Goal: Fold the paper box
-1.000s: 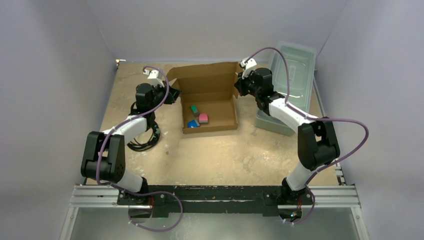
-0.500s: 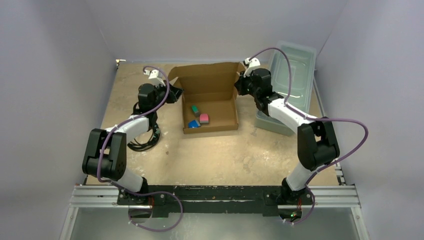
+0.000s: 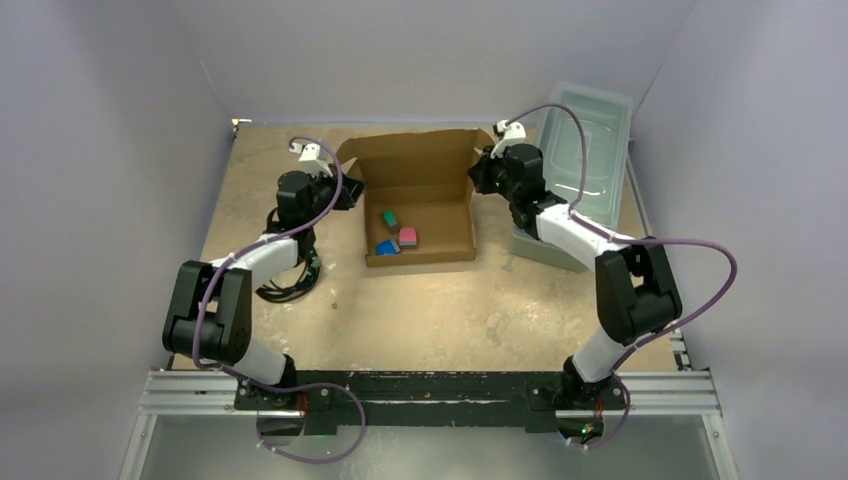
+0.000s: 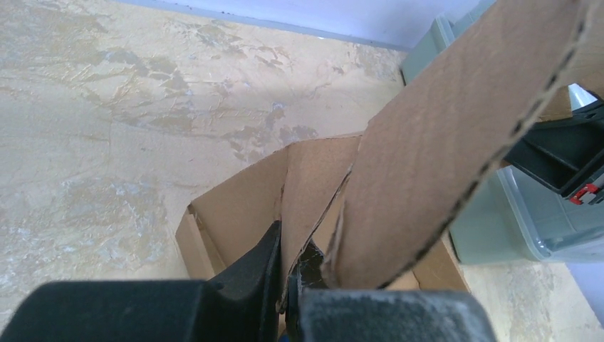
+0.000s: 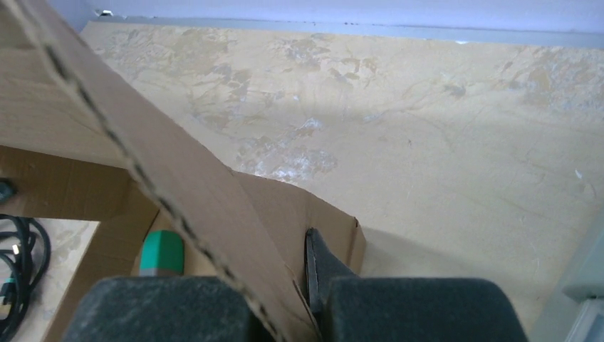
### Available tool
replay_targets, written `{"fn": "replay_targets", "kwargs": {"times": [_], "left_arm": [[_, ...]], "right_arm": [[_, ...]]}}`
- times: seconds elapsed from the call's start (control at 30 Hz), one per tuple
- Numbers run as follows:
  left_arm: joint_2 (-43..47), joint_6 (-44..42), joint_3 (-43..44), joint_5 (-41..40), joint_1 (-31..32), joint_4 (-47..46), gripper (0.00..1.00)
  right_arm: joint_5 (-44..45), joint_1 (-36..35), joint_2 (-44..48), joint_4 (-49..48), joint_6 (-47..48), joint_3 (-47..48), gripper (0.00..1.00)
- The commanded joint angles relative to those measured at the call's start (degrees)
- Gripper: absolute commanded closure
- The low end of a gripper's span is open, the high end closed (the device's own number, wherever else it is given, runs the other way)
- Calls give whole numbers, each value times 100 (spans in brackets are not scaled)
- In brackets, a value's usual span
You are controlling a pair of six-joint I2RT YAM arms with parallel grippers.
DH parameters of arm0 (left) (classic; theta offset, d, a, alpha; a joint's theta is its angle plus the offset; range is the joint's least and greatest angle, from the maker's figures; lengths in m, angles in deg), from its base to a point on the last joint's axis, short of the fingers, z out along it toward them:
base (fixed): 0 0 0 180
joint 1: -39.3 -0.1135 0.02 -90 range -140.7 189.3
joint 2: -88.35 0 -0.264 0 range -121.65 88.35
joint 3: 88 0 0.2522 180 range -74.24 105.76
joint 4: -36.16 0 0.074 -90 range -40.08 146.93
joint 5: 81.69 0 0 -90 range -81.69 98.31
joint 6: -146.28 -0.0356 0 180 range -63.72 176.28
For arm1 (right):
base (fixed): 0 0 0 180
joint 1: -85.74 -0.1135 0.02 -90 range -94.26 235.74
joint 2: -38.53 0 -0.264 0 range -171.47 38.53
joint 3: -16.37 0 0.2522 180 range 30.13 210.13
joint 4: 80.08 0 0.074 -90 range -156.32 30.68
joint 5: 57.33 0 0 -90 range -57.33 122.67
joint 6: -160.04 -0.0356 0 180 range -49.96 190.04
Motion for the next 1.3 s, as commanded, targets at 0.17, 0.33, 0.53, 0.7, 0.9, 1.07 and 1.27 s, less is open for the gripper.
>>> {"fn": "replay_targets", "kwargs": {"times": [0.17,0.33,0.53,0.7,0.9,1.07,1.27], "left_arm": [[-20,-167,-471,435,211,1071,100],[81,-244,-483,409,211,1178,100],[95,-344,-407,417,211,1314,100],[121,-524,-270,401,211,1583,100],[126,-662,-224,346,211,1746,100],[129,-688,-200,363,211,1800,100],[185,-814,-181,308,211,1962,100]], "right_arm": [[-220,-184,324,-169,-1079,-832,97],[-507,-189,352,-201,-1329,-798,97],[-891,-180,206,28,-1484,-335,96],[-817,-181,90,196,-1431,-319,96],[-991,-176,140,109,-1571,-534,95],[-987,-182,78,52,-1806,-636,93],[-830,-174,52,-72,-1751,-866,93]]}}
